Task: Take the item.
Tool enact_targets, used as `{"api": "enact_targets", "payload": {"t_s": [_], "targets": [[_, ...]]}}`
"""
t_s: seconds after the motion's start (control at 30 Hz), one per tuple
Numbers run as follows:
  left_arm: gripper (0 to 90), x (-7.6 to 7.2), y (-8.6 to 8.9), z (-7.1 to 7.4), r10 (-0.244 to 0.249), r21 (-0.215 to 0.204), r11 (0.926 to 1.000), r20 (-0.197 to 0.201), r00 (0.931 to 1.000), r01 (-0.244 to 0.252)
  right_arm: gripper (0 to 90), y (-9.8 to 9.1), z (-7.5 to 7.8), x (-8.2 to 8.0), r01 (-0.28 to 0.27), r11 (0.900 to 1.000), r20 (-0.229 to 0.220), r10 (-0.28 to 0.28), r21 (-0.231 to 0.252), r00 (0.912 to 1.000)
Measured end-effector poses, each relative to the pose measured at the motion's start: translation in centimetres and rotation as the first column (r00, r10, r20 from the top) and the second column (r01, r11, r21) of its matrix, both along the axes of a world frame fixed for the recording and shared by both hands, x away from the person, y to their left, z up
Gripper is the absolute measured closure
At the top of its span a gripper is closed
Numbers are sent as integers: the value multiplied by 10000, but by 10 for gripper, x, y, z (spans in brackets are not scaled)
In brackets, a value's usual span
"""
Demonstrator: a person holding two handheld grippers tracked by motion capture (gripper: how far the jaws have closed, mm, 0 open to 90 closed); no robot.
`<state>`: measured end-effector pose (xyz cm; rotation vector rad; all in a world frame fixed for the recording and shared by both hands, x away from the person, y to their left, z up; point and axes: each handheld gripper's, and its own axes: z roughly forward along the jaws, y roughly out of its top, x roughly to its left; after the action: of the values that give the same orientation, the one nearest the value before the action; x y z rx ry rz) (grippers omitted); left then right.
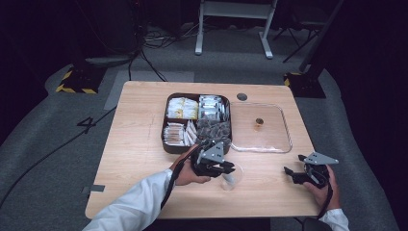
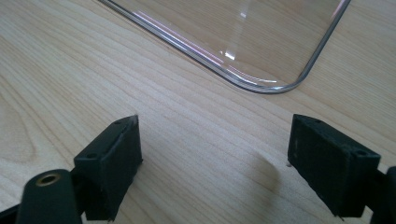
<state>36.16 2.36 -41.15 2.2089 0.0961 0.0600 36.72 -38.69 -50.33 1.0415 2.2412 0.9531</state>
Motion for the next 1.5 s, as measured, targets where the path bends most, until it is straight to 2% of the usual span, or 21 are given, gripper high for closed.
{"api": "enact_targets", "payload": {"t_s": [0.3,0.5,0.63,0.73,0.77,0.8,1.0,1.07,1.13,1.2,1.23,1.3,1.4,1.5], "targets": [[804,0,3,0,62,-75,10000,69,10000,-61,178,0,0,0,1,10000,-6,-1,9,10000],[756,-1,6,7,280,63,9996,472,9985,-284,178,0,0,0,2,10000,0,-2,-1,10000],[656,0,14,11,774,53,9969,791,9939,-781,178,0,0,0,-16,10000,18,16,-14,10000],[582,2,19,14,1051,79,9943,807,9912,-1061,178,0,0,0,-16,10000,-8,16,4,10000],[582,3,20,14,1143,95,9933,820,9901,-1154,178,0,0,0,-16,10000,-8,16,4,10000],[540,3,23,16,1251,243,9914,1073,9863,-1284,178,0,0,0,-21,10000,-6,21,4,10000],[398,4,30,17,1651,374,9847,1157,9795,-1704,178,0,0,0,-17,10000,-12,17,7,10000],[338,3,34,17,1815,239,9824,1092,9773,-1851,178,0,0,1,-27,10000,-22,27,21,10000],[314,4,35,17,1848,258,9816,1165,9758,-1890,178,0,0,1,-30,10000,-21,30,23,10000],[287,4,40,18,2107,175,9766,1207,9701,-2143,178,0,0,0,-13,10000,-8,13,3,10000],[271,4,40,18,2107,175,9766,1207,9701,-2143,178,0,0,0,-13,10000,-8,13,3,10000],[257,5,43,17,2273,176,9730,1048,9682,-2303,178,0,0,0,-9,10000,-7,9,3,10000],[198,5,47,12,2445,424,9673,1067,9638,-2501,178,0,0,0,-5,10000,1,5,-3,10000],[177,4,49,11,2448,531,9662,1188,9623,-2523,178,0,0,0,-6,10000,2,6,-4,10000]]}}
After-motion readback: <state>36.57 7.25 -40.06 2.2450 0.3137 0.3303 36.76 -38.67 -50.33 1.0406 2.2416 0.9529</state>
